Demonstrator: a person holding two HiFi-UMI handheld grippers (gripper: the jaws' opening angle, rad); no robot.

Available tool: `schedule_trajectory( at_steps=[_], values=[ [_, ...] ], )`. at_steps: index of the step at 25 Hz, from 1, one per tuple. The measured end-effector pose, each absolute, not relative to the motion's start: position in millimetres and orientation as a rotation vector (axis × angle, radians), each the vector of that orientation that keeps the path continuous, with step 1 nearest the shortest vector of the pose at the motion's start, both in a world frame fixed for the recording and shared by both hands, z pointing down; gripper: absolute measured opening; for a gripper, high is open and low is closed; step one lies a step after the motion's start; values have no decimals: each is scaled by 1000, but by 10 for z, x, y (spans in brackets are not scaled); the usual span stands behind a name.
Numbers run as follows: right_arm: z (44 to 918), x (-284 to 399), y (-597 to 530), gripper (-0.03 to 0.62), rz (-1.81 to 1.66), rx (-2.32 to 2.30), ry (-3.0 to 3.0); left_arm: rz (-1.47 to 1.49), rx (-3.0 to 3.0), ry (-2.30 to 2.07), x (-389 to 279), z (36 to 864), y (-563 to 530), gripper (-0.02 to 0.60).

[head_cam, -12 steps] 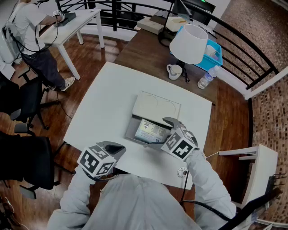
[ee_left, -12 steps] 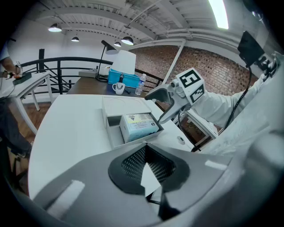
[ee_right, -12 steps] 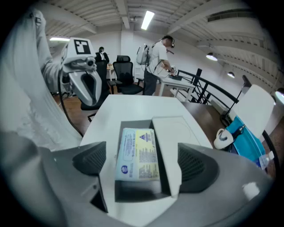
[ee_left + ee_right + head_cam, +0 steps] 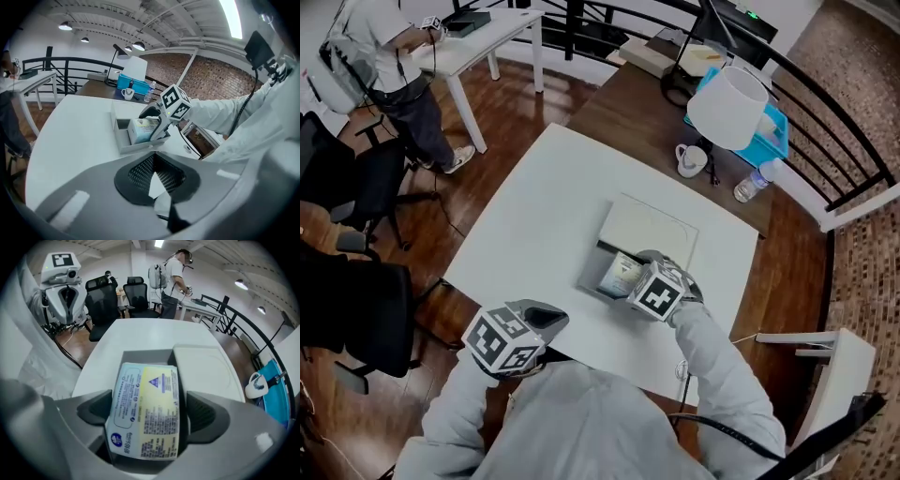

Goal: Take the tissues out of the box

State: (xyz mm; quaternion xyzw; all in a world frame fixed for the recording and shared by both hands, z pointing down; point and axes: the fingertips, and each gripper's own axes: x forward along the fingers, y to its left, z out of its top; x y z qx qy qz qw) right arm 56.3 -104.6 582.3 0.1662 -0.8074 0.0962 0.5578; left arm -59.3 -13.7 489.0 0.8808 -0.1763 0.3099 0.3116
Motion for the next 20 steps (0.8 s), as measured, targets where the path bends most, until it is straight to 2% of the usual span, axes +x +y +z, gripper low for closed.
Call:
schedule_trajectory(
  at_steps=[2,4,10,17,20],
  values=[
    [5839,571,-1057,492,237,391,-1900,813,2313,-469,-641,4916,-128,15],
    [5843,553,-1049,437,244,383,-1897,815,2307,-482,-684,4931,-132,16],
    [5728,552,-1050,410,195,405,-1885,825,2335,-480,-681,4875,-126,15],
    [4444,551,-555,410,127,479,-2140,824,2347,-472,-682,4861,-95,15],
    [4325,565,-150,410,141,452,-2177,835,2339,-459,-656,4906,-69,15]
  ],
)
